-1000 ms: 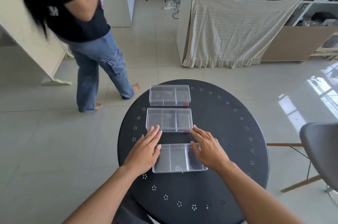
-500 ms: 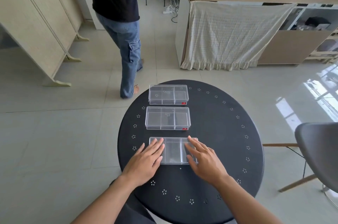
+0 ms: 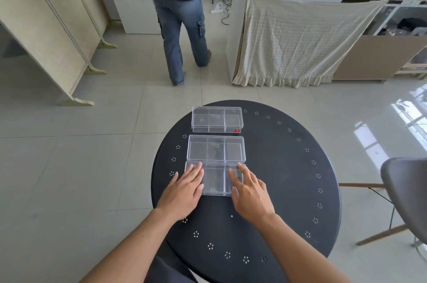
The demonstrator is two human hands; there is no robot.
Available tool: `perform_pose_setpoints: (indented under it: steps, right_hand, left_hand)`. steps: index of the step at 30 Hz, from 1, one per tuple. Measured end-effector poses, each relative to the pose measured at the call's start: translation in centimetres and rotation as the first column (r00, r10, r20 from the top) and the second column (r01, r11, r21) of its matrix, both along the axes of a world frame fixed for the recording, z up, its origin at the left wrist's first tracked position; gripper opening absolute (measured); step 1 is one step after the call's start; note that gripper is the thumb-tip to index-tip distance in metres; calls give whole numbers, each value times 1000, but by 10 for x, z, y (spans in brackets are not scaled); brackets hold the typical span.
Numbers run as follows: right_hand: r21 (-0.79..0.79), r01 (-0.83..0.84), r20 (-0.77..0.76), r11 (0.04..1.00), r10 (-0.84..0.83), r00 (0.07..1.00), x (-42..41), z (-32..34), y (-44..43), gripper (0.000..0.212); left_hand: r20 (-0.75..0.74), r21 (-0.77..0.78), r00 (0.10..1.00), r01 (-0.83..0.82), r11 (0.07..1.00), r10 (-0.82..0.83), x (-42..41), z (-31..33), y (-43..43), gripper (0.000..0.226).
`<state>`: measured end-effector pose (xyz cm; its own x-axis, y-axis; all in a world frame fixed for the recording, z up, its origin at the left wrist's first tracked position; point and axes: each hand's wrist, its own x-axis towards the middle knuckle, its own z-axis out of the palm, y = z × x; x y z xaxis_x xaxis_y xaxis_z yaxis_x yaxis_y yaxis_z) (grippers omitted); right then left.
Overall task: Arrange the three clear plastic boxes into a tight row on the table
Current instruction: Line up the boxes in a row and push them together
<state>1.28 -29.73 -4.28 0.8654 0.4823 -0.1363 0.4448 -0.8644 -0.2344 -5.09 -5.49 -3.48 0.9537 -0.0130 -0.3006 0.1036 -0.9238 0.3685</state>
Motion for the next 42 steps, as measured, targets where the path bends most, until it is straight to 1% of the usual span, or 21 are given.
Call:
perform_pose_setpoints:
  steps: [9, 22, 32, 33, 35, 37, 38, 40, 42]
  right_hand:
    - [-30, 6, -50, 1000, -8, 999, 14, 2, 6, 63]
    - [-9, 22, -79, 1000, -23, 997, 36, 5, 9, 63]
    - [12, 14, -80, 1000, -13, 997, 51, 5, 10, 62]
    - [26, 14, -81, 1000, -12, 997, 51, 5, 11, 62]
    - [86, 34, -80, 996, -27, 996, 51, 5, 11, 61]
    - [180, 93, -82, 979, -79, 993, 54, 6, 12, 64]
    - [232, 132, -94, 964, -113, 989, 58, 6, 13, 67]
    - [327, 194, -133, 925, -159, 978, 69, 6, 16, 74]
    - [380, 230, -176, 896, -174, 969, 85, 2, 20, 79]
  left_hand:
    - [-7, -30, 1000, -6, 1000, 6, 12, 0, 4, 60]
    - [-11, -68, 1000, -10, 998, 9, 34, -3, 7, 59]
    - [5, -57, 1000, -12, 998, 13, 47, -2, 8, 59]
    - [20, -62, 1000, -18, 998, 20, 48, -1, 8, 58]
    - [105, -92, 993, -49, 995, 59, 50, -2, 9, 57]
    - [205, -173, 968, -108, 979, 143, 53, -2, 13, 56]
    - [230, -223, 953, -147, 964, 199, 56, -2, 16, 57]
    - [223, -293, 931, -218, 931, 288, 64, -2, 21, 62]
    - [190, -315, 929, -249, 916, 318, 74, -4, 25, 69]
